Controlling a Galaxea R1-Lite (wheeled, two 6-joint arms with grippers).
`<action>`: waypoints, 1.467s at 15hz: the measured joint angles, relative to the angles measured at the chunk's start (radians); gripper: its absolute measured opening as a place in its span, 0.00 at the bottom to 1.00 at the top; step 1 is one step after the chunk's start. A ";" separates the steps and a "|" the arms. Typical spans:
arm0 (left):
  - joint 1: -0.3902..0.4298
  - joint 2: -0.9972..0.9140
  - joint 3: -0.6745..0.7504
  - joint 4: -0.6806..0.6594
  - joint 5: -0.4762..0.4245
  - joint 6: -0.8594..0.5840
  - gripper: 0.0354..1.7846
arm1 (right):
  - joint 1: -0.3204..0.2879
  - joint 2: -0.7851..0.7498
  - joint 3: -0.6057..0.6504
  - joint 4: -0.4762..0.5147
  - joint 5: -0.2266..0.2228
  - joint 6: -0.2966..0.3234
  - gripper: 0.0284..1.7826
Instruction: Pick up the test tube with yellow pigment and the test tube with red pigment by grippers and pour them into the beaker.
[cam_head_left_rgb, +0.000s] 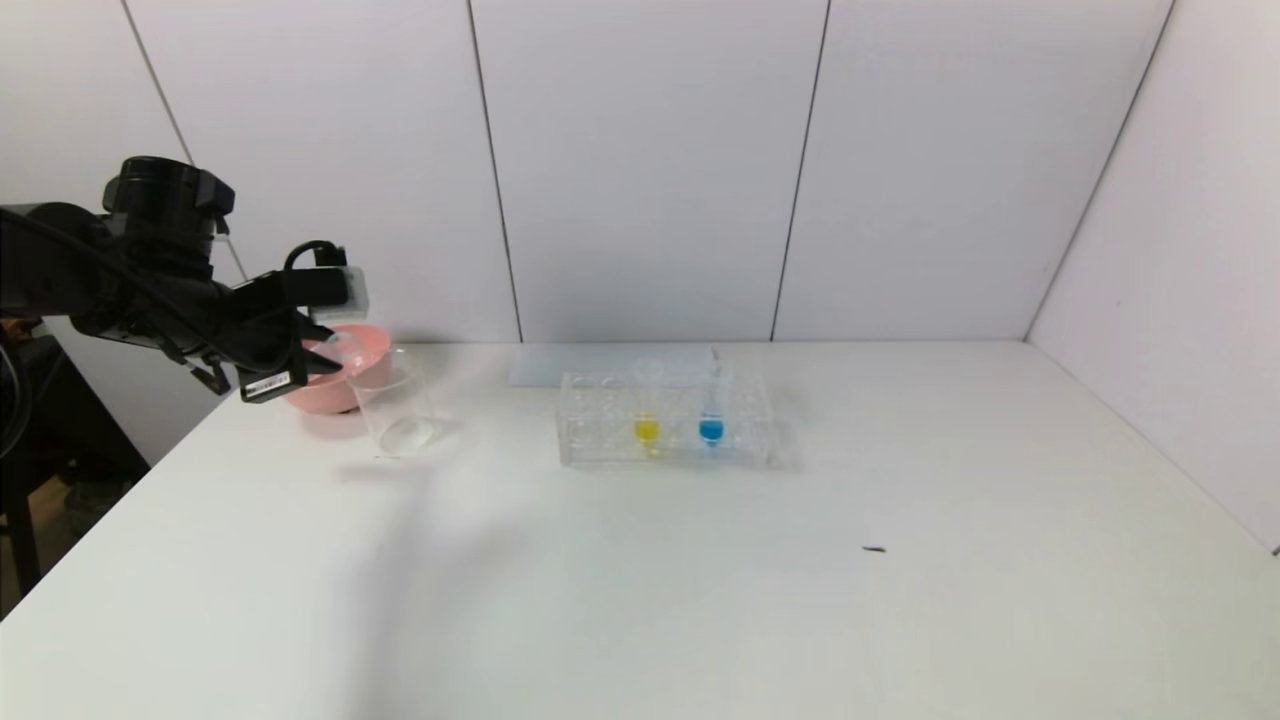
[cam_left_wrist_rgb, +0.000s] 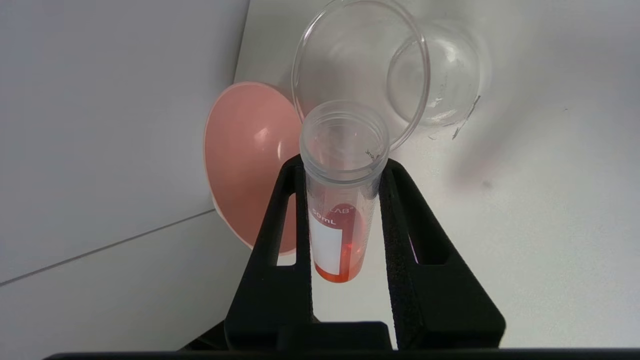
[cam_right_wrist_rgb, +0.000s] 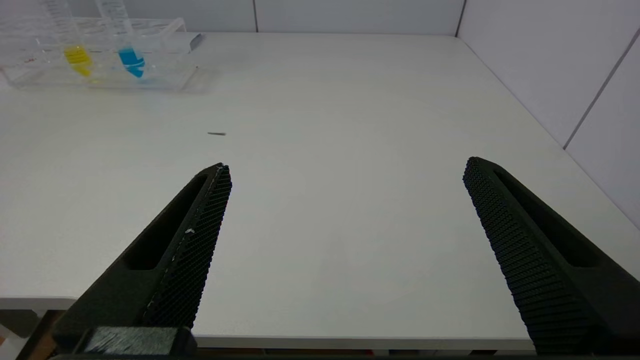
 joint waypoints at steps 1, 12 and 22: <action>-0.008 0.003 0.004 -0.001 0.000 -0.002 0.23 | 0.000 0.000 0.000 0.000 0.000 0.000 0.95; -0.015 0.012 -0.043 0.005 0.003 0.010 0.23 | 0.000 0.000 0.000 0.000 0.000 0.000 0.95; -0.008 0.020 -0.034 0.006 0.011 0.031 0.23 | 0.000 0.000 0.000 0.000 0.000 0.000 0.95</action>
